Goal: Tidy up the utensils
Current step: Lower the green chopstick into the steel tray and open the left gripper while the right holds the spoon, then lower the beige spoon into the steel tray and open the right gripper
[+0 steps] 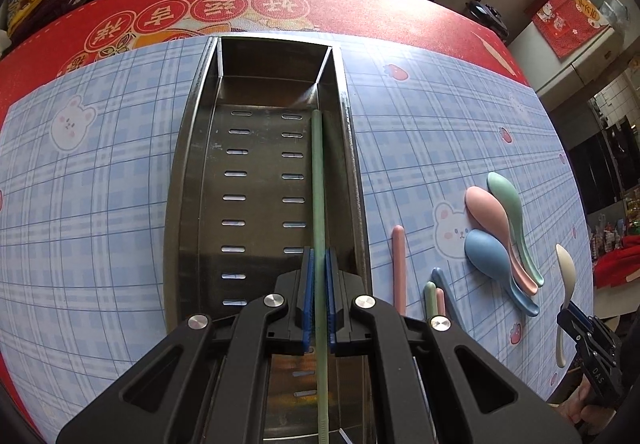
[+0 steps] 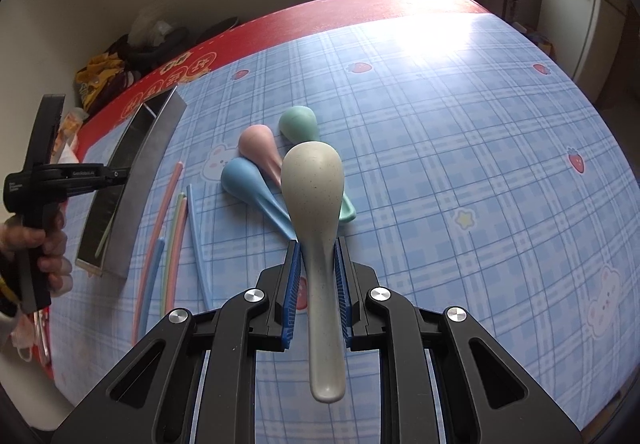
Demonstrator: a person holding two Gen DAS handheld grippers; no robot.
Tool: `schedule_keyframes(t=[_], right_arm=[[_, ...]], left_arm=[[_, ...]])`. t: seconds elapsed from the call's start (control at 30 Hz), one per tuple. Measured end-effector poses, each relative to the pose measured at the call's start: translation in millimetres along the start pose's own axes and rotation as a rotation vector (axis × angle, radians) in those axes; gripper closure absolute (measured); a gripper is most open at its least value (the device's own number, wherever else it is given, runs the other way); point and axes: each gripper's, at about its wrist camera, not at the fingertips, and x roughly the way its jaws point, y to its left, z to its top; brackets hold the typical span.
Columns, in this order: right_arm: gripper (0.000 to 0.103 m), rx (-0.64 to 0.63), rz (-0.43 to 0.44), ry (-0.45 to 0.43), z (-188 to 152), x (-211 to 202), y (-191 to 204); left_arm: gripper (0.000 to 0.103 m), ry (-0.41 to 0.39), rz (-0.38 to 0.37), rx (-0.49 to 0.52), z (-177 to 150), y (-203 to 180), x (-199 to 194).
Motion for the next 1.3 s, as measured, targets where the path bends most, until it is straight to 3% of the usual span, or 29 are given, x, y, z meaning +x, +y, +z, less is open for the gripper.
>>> schedule_keyframes(t=[0.3,0.5,0.63,0.8,0.97,1.3], right_arm=[[0.086,0.001,0.018,0.001,2.6,0.8,6.3],[0.086,-0.015,0.034,-0.005,5.1,-0.4,17.4],[0.086,-0.024,0.038,-0.008,7.9,-0.3,25.6],[0.086,-0.030,0.044,0.008,10.6,7.8,38.9],[0.086,-0.038,0.063,0.030,18.6,16.9,60.2],[0.086,-0.062,0.125,0.081,58.1,42.2,135.5]], left_arm=[[0.096,-0.029,0.001,0.030,-4.8,-1.3,-18.2],[0.093,-0.075,0.041,0.053,-14.3,-4.1,-42.5],[0.062,-0.150,0.117,0.101,-31.9,-8.6,-64.9],[0.044,-0.189,0.151,0.092,-56.0,-3.0,-80.6],[0.016,-0.250,0.202,0.076,-73.7,5.5,-97.1],[0.010,-0.293,0.221,-0.011,-85.3,42.4,-108.9]])
